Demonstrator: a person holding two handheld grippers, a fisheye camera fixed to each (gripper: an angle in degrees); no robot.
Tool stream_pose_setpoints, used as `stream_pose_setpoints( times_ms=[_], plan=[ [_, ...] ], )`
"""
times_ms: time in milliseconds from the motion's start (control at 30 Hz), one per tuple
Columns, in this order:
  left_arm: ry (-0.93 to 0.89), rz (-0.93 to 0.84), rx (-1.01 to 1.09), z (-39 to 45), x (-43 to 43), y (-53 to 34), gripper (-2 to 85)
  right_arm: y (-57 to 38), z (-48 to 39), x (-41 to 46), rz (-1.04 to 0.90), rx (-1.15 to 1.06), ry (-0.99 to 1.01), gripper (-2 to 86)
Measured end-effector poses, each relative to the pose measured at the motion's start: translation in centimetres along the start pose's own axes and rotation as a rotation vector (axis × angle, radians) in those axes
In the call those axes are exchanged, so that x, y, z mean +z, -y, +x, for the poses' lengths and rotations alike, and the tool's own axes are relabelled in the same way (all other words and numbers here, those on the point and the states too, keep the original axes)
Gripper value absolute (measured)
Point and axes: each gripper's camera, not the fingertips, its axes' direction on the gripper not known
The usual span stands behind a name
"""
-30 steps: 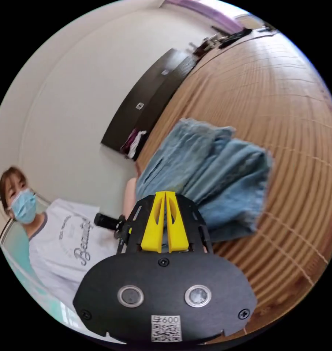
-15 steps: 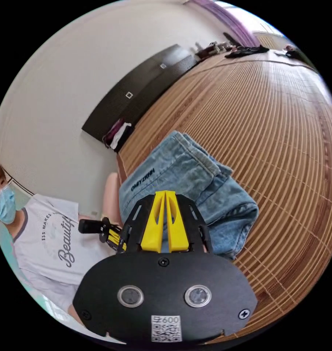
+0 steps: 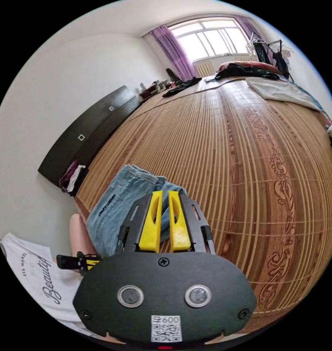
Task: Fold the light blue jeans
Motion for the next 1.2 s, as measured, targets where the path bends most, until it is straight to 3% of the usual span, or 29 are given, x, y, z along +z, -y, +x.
stream_pose_setpoints(
  times_ms=[67, 300, 433, 600, 800, 1200],
  plan=[
    [0.020, -0.016, 0.006, 0.2, 0.2, 0.0, 0.4, -3.5, 4.7, -0.2, 0.001, 0.088, -0.021, 8.2],
    [-0.043, 0.009, -0.048, -1.5, 0.8, -1.3, 0.5, -7.9, 15.6, 0.7, 0.005, 0.127, -0.063, 3.3],
    [-0.026, 0.009, -0.048, -1.1, 1.1, -1.5, 0.4, -10.6, 16.4, 1.1, -0.033, -0.184, -0.216, 0.6],
    [-0.030, 0.017, -0.053, -1.0, 1.3, -1.6, 0.4, -16.2, 17.9, 3.7, -0.100, -0.503, -0.570, 0.4],
    [-0.025, 0.016, -0.047, -0.3, 1.6, -1.0, 0.3, -17.4, 29.0, 2.2, -0.152, -0.497, -0.503, 0.9],
    [-0.012, 0.021, -0.041, 2.6, 2.0, 1.9, 0.3, -17.9, 55.4, -10.6, -0.217, -0.521, -0.458, 2.9]
  ],
)
